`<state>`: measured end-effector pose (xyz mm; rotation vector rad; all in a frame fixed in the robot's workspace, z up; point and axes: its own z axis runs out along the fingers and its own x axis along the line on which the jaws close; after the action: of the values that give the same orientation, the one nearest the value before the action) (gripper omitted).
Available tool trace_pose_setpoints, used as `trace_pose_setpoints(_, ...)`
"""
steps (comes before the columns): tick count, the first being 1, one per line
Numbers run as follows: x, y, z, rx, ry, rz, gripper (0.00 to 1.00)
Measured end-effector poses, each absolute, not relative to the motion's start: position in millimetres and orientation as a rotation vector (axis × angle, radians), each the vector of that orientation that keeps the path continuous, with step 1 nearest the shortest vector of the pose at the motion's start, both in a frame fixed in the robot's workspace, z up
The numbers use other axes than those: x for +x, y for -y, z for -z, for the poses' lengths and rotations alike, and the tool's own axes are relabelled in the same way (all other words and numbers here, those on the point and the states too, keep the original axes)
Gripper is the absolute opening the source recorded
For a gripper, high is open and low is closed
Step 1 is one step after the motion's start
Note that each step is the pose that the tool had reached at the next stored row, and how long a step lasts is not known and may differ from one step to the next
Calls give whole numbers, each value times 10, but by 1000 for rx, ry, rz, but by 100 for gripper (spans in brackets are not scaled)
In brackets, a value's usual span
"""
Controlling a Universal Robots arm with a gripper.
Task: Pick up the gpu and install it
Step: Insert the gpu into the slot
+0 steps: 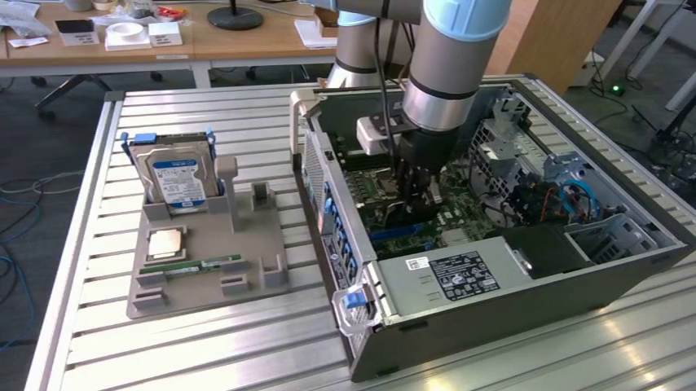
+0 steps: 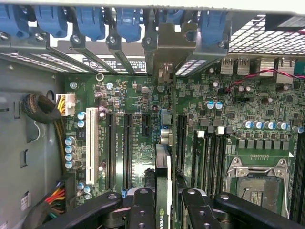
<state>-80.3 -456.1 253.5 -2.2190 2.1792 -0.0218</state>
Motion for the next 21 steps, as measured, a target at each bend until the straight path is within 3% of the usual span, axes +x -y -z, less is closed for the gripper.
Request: trace_pose_setpoints(21,-814,4560,-2498,-2217,-2178,26,26)
